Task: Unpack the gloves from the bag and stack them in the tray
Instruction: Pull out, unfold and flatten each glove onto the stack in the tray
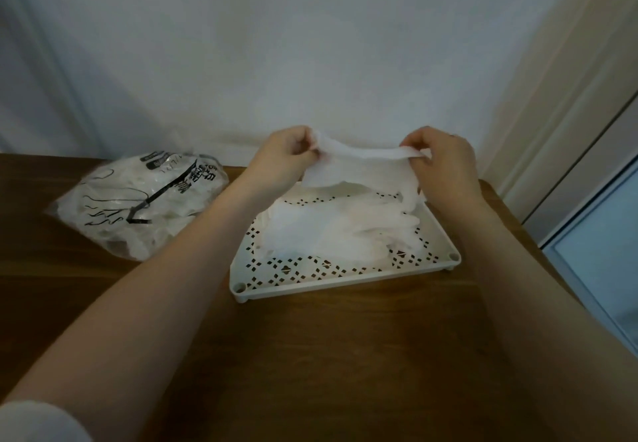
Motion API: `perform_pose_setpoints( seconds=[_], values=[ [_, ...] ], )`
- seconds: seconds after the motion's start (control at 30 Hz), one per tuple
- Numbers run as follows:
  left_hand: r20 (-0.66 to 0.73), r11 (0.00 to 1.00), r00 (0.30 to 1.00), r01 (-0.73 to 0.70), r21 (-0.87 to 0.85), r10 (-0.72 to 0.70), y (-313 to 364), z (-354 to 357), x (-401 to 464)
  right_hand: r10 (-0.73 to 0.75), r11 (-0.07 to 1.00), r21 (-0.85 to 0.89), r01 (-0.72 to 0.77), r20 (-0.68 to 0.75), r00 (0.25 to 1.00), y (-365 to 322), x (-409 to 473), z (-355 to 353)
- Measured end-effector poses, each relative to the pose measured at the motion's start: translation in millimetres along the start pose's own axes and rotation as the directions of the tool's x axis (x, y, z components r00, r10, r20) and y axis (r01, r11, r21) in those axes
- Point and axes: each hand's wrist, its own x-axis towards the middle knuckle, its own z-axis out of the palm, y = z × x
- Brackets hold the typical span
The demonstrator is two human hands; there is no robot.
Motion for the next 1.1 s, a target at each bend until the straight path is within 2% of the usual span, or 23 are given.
perform_pose_setpoints(
  seconds=[0.03, 0.1, 0.2, 0.3, 0.4, 0.5, 0.53, 0.6, 0.63, 0.67, 0.7, 0.73, 0.77, 0.83, 0.93, 1.0, 1.1],
  values=[
    [0.021, 0.996, 1.000, -0.023, 0.089, 0.021, -7, -2, -1, -0.055, 0.997, -0.044, 0.057, 0.050, 0.997, 2, -4, 1],
    [0.086, 0.949, 0.996, -0.058, 0.308, 0.033, -20, -6, -8, -0.108, 0.978, -0.144, 0.149, 0.263, 0.959, 5, -17, 6],
    [0.243, 0.759, 0.970, -0.139, 0.636, -0.026, -38, -9, -19, -0.117, 0.919, -0.262, 0.294, 0.531, 0.839, 11, -40, 24],
    [0.334, 0.584, 0.938, -0.222, 0.781, -0.090, -49, -11, -22, -0.048, 0.919, -0.263, 0.295, 0.667, 0.744, 13, -53, 38],
    [0.332, 0.516, 0.937, -0.230, 0.825, -0.114, -55, -12, -25, 0.080, 0.899, -0.355, 0.258, 0.711, 0.699, 9, -53, 38],
    [0.341, 0.536, 0.926, -0.207, 0.818, -0.164, -60, -14, -30, 0.205, 0.920, -0.370, 0.128, 0.735, 0.646, 5, -54, 33],
    [0.355, 0.542, 0.916, -0.205, 0.815, -0.186, -61, -14, -31, 0.234, 0.921, -0.380, 0.084, 0.714, 0.660, 2, -55, 33],
    [0.366, 0.539, 0.904, -0.198, 0.819, -0.222, -62, -14, -34, 0.210, 0.855, -0.504, 0.120, 0.548, 0.810, -4, -55, 38],
    [0.371, 0.538, 0.899, -0.199, 0.819, -0.231, -61, -13, -35, 0.133, 0.803, -0.571, 0.171, 0.452, 0.882, -8, -55, 41],
    [0.371, 0.536, 0.898, -0.198, 0.821, -0.237, -60, -10, -37, 0.045, 0.787, -0.577, 0.217, 0.406, 0.913, -11, -56, 46],
    [0.367, 0.526, 0.900, -0.200, 0.827, -0.235, -58, -7, -40, -0.023, 0.820, -0.507, 0.266, 0.435, 0.900, -12, -57, 50],
    [0.360, 0.508, 0.904, -0.204, 0.837, -0.230, -57, -5, -42, -0.070, 0.868, -0.387, 0.311, 0.524, 0.849, -14, -59, 55],
    [0.353, 0.484, 0.906, -0.207, 0.850, -0.233, -56, -3, -45, -0.096, 0.903, -0.269, 0.336, 0.635, 0.767, -12, -61, 59],
    [0.368, 0.422, 0.898, -0.244, 0.873, -0.242, -59, -2, -50, -0.046, 0.951, -0.163, 0.264, 0.767, 0.640, -7, -61, 64],
    [0.399, 0.377, 0.888, -0.297, 0.877, -0.228, -66, -2, -53, 0.103, 0.967, -0.223, 0.124, 0.788, 0.607, 6, -56, 65],
    [0.414, 0.392, 0.880, -0.305, 0.868, -0.233, -68, -7, -54, 0.138, 0.955, -0.264, 0.133, 0.796, 0.590, 9, -58, 62],
    [0.449, 0.466, 0.864, -0.308, 0.829, -0.227, -66, -23, -48, 0.150, 0.945, -0.276, 0.177, 0.844, 0.514, 6, -68, 55]
  ],
)
